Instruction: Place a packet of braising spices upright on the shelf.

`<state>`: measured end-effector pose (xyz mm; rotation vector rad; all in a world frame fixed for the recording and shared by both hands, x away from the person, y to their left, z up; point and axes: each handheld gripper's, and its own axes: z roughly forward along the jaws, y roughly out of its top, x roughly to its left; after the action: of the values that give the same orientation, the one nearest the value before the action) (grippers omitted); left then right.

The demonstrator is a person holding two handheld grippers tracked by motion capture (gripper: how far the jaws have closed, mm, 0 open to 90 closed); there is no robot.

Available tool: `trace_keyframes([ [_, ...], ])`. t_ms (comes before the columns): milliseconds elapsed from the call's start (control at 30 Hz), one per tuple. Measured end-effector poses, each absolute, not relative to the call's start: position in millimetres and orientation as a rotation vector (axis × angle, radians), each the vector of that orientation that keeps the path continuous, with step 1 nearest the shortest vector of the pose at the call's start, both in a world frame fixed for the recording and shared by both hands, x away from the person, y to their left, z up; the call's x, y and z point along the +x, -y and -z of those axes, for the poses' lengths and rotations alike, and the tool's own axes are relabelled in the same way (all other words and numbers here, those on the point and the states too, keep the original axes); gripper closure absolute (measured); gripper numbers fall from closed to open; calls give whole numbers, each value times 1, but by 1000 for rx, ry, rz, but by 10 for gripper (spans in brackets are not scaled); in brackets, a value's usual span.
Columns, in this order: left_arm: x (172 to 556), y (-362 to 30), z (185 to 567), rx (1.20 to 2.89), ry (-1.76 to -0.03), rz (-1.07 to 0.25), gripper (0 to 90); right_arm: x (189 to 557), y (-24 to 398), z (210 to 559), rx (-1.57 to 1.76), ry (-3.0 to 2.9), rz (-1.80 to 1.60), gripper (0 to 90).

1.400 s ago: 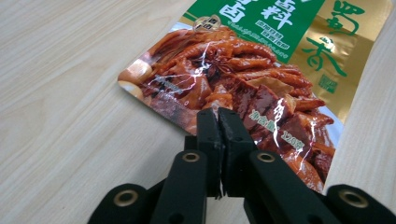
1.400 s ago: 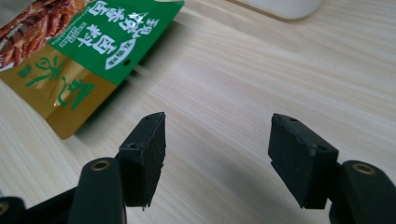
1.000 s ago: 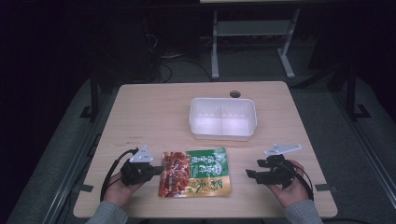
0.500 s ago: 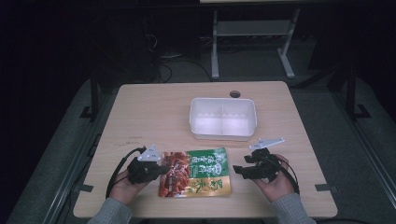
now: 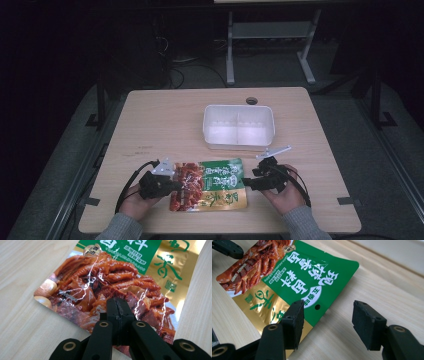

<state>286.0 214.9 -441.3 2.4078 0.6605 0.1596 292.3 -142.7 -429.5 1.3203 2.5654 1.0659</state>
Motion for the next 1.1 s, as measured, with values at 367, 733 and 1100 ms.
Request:
trace_keyframes([
  [367,287,-213,446,2438,-663,-157,898,298,134,440,1351,-2609,-1025,466],
  [733,288,-213,449,2455,-668,-159,898,299,129,445,1370,-2650,-1013,504],
  [1100,288,-213,450,2452,-671,-157,898,299,124,449,1374,-2685,-1036,533],
])
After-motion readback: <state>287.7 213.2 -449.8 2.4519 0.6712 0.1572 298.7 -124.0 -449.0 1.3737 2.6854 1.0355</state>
